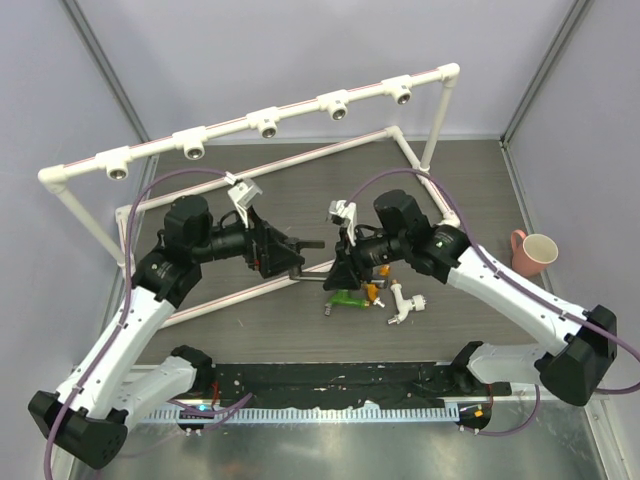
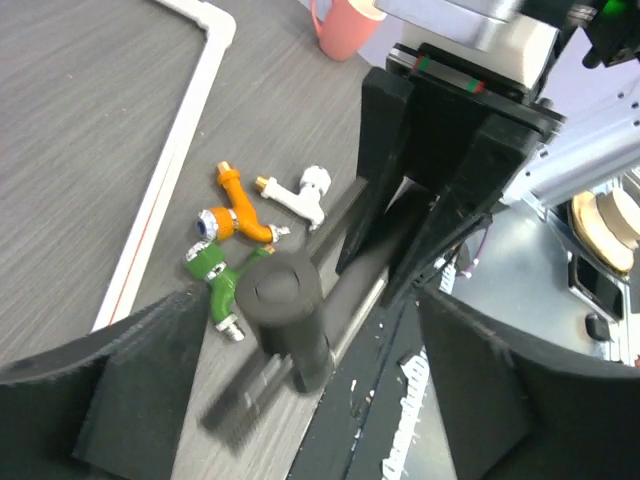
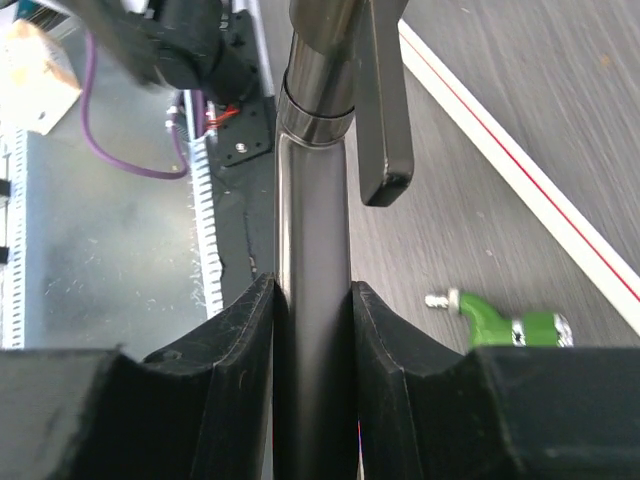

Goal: Install the water faucets

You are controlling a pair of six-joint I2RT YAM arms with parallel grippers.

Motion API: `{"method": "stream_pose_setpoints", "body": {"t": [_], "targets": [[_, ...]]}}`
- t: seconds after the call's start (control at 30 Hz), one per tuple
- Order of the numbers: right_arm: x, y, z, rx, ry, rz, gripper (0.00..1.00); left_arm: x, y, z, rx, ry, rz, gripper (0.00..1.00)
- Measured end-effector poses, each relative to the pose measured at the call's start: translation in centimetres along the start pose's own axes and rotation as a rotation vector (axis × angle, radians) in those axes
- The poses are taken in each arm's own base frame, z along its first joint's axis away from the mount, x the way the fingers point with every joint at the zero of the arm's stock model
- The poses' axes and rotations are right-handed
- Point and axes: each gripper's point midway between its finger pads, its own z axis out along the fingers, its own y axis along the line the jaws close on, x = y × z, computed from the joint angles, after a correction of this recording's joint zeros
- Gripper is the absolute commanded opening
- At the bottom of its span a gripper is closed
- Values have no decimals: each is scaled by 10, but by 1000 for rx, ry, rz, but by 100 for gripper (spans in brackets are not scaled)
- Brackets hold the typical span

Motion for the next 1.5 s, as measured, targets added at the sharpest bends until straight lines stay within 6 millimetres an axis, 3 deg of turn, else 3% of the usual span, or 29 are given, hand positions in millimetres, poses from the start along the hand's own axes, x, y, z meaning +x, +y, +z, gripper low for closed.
{"method": "stream_pose_setpoints", "body": {"t": [0.23,0.5,0.7,0.93,1.17,1.33,1.5], "targets": [[9,-48,-37,214,-25,126,1,-32,11,-14,-156,-117,52,100],[15,-98,-87,594,-48,207,1,-118,38,-60,-547,-356,14,100],[4,-138,-137,943,-113,230,1,-171,63,-85,-802,-434,-47,100],[-13,-164,-177,1185,-228,246,1,-211,93,-94,-1030,-404,-1,100],[-27,-175,-196,1244,-312,250,1,-235,112,-98,-1151,-269,215,100],[-36,-177,-203,1248,-341,245,1,-230,122,-113,-1242,-157,347,100],[-42,-176,-204,1238,-359,238,1,-217,137,-132,-1362,-108,287,99]]}}
